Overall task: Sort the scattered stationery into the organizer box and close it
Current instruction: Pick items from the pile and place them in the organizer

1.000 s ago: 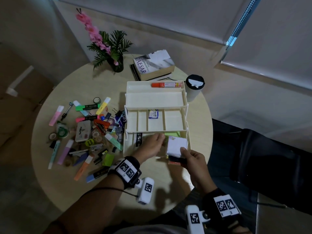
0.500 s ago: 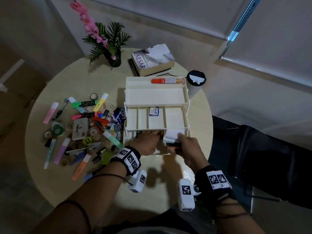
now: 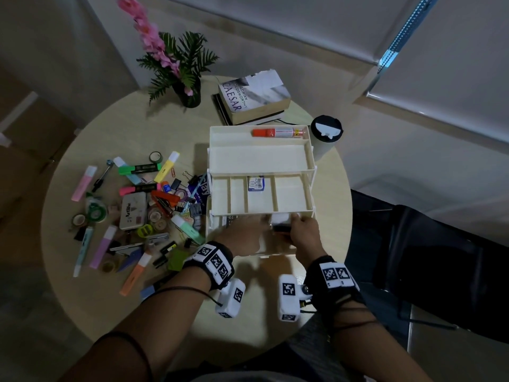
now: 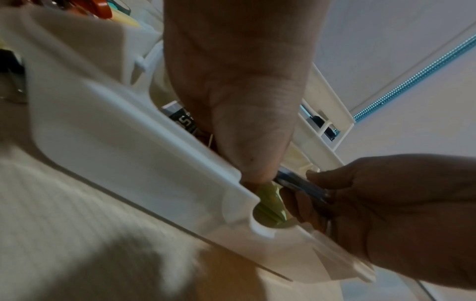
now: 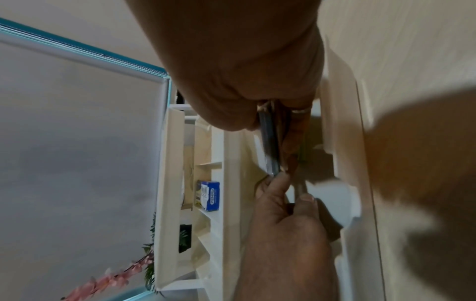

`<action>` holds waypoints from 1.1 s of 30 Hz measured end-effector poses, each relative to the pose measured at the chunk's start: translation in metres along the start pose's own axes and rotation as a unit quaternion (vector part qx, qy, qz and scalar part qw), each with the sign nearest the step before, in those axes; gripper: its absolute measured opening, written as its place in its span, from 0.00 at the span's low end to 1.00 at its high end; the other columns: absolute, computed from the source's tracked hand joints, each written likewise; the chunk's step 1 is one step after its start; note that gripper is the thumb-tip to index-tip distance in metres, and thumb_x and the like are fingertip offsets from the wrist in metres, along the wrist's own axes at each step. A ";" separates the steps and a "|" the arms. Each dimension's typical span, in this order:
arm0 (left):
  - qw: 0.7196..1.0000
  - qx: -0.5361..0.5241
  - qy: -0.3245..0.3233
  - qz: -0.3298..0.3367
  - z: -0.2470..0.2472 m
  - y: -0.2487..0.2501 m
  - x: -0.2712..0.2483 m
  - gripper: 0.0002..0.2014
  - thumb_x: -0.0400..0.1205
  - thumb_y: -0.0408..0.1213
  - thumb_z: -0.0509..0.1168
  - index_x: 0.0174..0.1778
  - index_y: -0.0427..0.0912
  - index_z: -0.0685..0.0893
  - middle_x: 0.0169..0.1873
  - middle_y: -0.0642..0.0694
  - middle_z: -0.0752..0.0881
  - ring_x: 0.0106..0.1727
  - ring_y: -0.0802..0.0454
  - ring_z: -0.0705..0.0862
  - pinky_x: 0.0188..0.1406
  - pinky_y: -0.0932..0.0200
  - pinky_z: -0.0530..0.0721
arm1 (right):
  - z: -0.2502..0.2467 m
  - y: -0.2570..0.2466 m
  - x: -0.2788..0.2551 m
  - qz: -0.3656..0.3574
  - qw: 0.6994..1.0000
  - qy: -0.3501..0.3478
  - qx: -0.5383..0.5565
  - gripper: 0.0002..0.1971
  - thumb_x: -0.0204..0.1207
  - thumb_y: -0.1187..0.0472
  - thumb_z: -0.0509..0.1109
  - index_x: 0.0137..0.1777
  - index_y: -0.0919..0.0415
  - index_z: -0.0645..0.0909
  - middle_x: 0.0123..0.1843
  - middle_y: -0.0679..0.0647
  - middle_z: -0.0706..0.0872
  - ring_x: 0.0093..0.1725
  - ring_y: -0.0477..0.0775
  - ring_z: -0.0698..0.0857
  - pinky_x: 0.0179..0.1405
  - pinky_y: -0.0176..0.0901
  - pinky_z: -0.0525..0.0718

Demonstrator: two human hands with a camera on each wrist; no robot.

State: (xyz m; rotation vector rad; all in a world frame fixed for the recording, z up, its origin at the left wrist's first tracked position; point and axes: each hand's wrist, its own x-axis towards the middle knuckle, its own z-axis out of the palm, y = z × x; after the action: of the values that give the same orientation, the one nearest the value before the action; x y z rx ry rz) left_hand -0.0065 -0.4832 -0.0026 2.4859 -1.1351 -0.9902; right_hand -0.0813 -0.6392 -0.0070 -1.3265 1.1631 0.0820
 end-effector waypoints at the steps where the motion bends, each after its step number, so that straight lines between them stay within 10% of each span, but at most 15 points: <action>1: 1.000 -0.008 0.002 -0.005 0.000 0.000 0.001 0.24 0.85 0.29 0.63 0.77 0.50 0.83 0.79 0.44 0.76 0.77 0.38 0.77 0.77 0.47 0.75 | 0.001 0.007 0.009 0.002 1.000 0.012 -0.011 0.19 0.89 0.49 0.61 0.52 0.63 0.86 0.48 0.64 0.94 0.46 0.67 0.95 0.49 0.64 0.95; 6: 0.992 -0.114 -0.006 -0.056 -0.001 0.002 0.006 0.19 0.83 0.44 0.72 0.70 0.45 0.88 0.70 0.42 0.85 0.70 0.40 0.83 0.68 0.49 0.82 | 0.004 0.034 0.041 -0.017 0.996 0.058 -0.071 0.20 0.77 0.40 0.60 0.37 0.56 0.80 0.50 0.64 0.93 0.51 0.70 0.93 0.56 0.69 0.92; 11: 0.951 -0.287 0.026 -0.111 0.003 0.012 0.013 0.18 0.77 0.32 0.79 0.59 0.50 0.86 0.44 0.59 0.87 0.46 0.59 0.86 0.40 0.74 0.77 | 0.008 0.047 0.052 -0.034 0.991 0.078 -0.107 0.24 0.77 0.37 0.57 0.38 0.56 0.82 0.49 0.62 0.94 0.50 0.69 0.93 0.54 0.69 0.92; 17: 0.952 -0.251 0.091 -0.153 0.018 0.026 0.021 0.14 0.79 0.28 0.73 0.61 0.42 0.90 0.52 0.41 0.94 0.56 0.41 0.90 0.53 0.55 0.83 | 0.003 -0.001 -0.015 -0.046 0.994 0.038 -0.089 0.18 0.77 0.52 0.65 0.61 0.59 0.86 0.52 0.57 0.92 0.53 0.61 0.91 0.59 0.63 0.91; 24: 0.940 -0.263 0.086 -0.202 0.025 0.032 0.030 0.06 0.76 0.30 0.75 0.46 0.44 0.88 0.44 0.43 0.93 0.50 0.42 0.91 0.46 0.54 0.87 | -0.053 0.001 -0.058 -0.195 0.945 0.039 -0.261 0.10 0.84 0.60 0.70 0.60 0.57 0.90 0.52 0.48 0.92 0.51 0.50 0.90 0.49 0.43 0.82; 29: 0.905 -0.375 0.061 -0.191 0.028 0.041 0.033 0.15 0.79 0.23 0.71 0.60 0.40 0.85 0.50 0.40 0.91 0.54 0.40 0.90 0.46 0.55 0.87 | -0.079 0.028 -0.037 -0.274 0.901 0.134 -0.308 0.18 0.82 0.62 0.73 0.71 0.59 0.83 0.66 0.57 0.82 0.56 0.56 0.85 0.54 0.49 0.85; 33: 0.875 -0.426 0.105 -0.205 0.032 0.050 0.038 0.14 0.73 0.33 0.77 0.54 0.42 0.89 0.48 0.46 0.94 0.48 0.48 0.93 0.44 0.46 0.95 | -0.075 0.045 -0.027 -0.238 0.916 0.057 -0.318 0.07 0.83 0.64 0.68 0.58 0.60 0.83 0.51 0.56 0.86 0.48 0.59 0.85 0.43 0.47 0.76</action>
State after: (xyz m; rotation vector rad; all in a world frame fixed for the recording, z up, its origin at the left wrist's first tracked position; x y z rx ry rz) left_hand -0.0387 -0.5433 -0.0213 2.0113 -0.0208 -0.9855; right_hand -0.1679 -0.6678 -0.0059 -2.1902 0.9035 0.0261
